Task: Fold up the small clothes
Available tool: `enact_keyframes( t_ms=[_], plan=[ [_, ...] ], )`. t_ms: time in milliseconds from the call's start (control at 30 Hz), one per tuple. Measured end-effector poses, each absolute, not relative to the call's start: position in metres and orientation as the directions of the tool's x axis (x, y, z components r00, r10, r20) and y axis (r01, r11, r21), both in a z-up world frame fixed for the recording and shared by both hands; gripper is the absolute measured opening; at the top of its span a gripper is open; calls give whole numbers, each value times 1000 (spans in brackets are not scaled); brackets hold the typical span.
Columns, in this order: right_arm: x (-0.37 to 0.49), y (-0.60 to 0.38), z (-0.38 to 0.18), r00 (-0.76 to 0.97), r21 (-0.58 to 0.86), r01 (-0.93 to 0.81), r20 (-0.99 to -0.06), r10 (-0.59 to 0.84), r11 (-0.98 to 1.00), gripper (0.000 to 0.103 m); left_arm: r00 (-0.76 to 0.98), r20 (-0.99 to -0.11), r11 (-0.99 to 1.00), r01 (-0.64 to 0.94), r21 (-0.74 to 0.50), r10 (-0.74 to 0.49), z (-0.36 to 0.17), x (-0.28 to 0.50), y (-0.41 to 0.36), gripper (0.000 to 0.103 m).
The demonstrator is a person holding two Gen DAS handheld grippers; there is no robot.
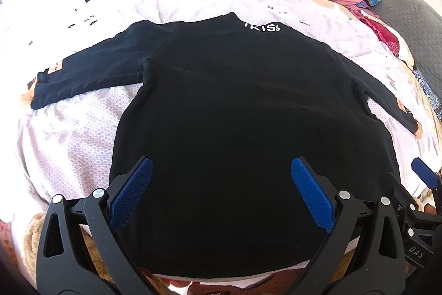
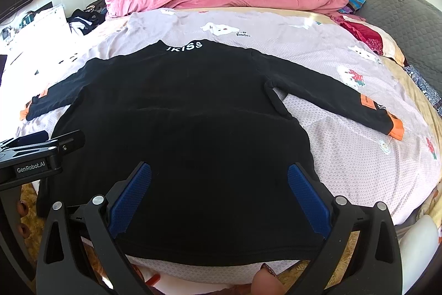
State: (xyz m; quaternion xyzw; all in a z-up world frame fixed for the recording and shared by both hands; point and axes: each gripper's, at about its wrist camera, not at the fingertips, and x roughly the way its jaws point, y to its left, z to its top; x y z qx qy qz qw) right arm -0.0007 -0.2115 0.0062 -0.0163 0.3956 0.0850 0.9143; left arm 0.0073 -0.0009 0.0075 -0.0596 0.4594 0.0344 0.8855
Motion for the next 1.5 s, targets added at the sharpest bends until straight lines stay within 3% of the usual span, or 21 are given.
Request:
enact_keyframes(
  t_ms=[700, 1500],
  plan=[
    [22, -230, 8, 677, 77, -119, -723, 138, 990, 99, 576, -818, 992, -101, -74, -2, 10, 37, -13, 94],
    [77, -317, 3, 671, 156, 158, -741, 9, 975, 99, 565, -823, 995, -35, -97, -60, 13, 110, -29, 94]
  ],
)
